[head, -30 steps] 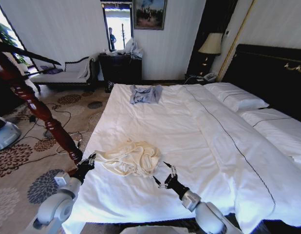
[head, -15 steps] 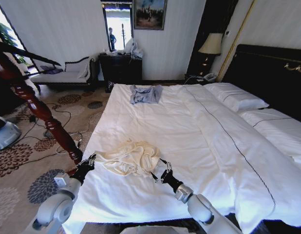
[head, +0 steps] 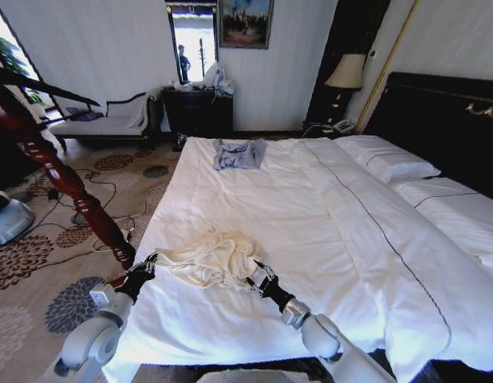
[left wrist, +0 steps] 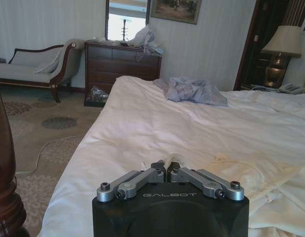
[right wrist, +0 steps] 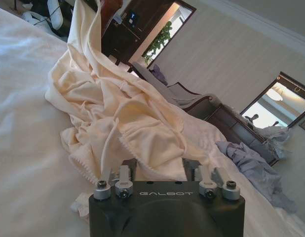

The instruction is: Pick up the clothes from the bed and hang them on the clothes hanger.

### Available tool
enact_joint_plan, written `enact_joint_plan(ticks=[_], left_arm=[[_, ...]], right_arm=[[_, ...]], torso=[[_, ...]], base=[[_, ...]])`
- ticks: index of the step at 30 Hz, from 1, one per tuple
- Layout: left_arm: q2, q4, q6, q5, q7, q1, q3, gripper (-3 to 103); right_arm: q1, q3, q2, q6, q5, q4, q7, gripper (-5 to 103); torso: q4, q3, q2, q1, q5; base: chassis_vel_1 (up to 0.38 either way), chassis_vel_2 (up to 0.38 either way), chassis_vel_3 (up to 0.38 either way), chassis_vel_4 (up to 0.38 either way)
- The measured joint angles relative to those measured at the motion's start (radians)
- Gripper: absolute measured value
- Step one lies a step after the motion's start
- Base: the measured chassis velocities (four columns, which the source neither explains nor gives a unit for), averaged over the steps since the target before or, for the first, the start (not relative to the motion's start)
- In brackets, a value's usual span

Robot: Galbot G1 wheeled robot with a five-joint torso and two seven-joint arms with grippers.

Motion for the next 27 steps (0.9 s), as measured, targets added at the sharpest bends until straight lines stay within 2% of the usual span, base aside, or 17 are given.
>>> enact_joint_plan(ticks=[3, 6, 8, 10, 13, 14, 21, 25, 26, 27], left_arm=[[-0.002, 0.004, 0.000, 0.000, 0.002, -0.001, 0.002, 1], [-0.004, 0.006, -0.001, 0.000, 0.003, -0.004, 0.008, 1], [-0.004, 0.007, -0.001, 0.000, 0.004, -0.005, 0.013, 1], [-0.005, 0.007, -0.001, 0.000, 0.004, -0.005, 0.014, 1], [-0.006, 0.008, -0.002, 0.001, 0.006, -0.005, 0.015, 1], [-0.006, 0.008, -0.002, 0.001, 0.007, -0.005, 0.015, 1], [-0.006, 0.003, -0.003, 0.004, 0.008, -0.002, 0.012, 1], [0.007, -0.033, -0.003, -0.001, 0.003, -0.001, -0.004, 1], [0.007, -0.033, -0.003, -0.001, 0.003, -0.001, -0.004, 1], [0.016, -0.049, -0.001, -0.009, 0.001, -0.001, -0.012, 1]], right_arm=[[-0.005, 0.000, 0.001, 0.000, -0.007, 0.010, 0.000, 36], [-0.007, -0.005, 0.002, 0.000, -0.013, 0.011, -0.001, 30], [-0.006, -0.011, 0.005, 0.000, -0.017, 0.010, -0.001, 19], [-0.006, -0.013, 0.006, 0.000, -0.018, 0.009, -0.002, 19], [-0.005, -0.018, 0.008, -0.001, -0.018, 0.005, -0.003, 3], [-0.006, -0.018, 0.008, -0.001, -0.017, 0.005, -0.003, 1], [-0.023, -0.014, 0.007, -0.006, 0.006, 0.015, -0.002, 0], [-0.043, 0.014, -0.015, -0.060, 0.112, 0.090, 0.014, 0], [-0.043, 0.014, -0.015, -0.060, 0.112, 0.090, 0.014, 0], [-0.045, 0.025, -0.024, -0.080, 0.157, 0.118, 0.022, 0]], torso=[[-0.0001, 0.000, 0.000, 0.000, 0.0000], [-0.0001, 0.000, 0.000, 0.000, 0.0000], [-0.0001, 0.000, 0.000, 0.000, 0.0000], [-0.0001, 0.000, 0.000, 0.000, 0.0000], [0.0000, 0.000, 0.000, 0.000, 0.0001], [0.0000, 0.000, 0.000, 0.000, 0.0000], [0.0000, 0.000, 0.000, 0.000, 0.0000], [0.0000, 0.000, 0.000, 0.000, -0.0001], [0.0000, 0.000, 0.000, 0.000, -0.0001], [0.0000, 0.000, 0.000, 0.000, 0.0001]], base=[[0.000, 0.000, 0.000, 0.000], [0.000, 0.000, 0.000, 0.000], [0.000, 0.000, 0.000, 0.000], [0.000, 0.000, 0.000, 0.000], [0.000, 0.000, 0.000, 0.000], [0.000, 0.000, 0.000, 0.000], [0.000, 0.000, 0.000, 0.000], [0.000, 0.000, 0.000, 0.000], [0.000, 0.000, 0.000, 0.000], [0.000, 0.000, 0.000, 0.000]])
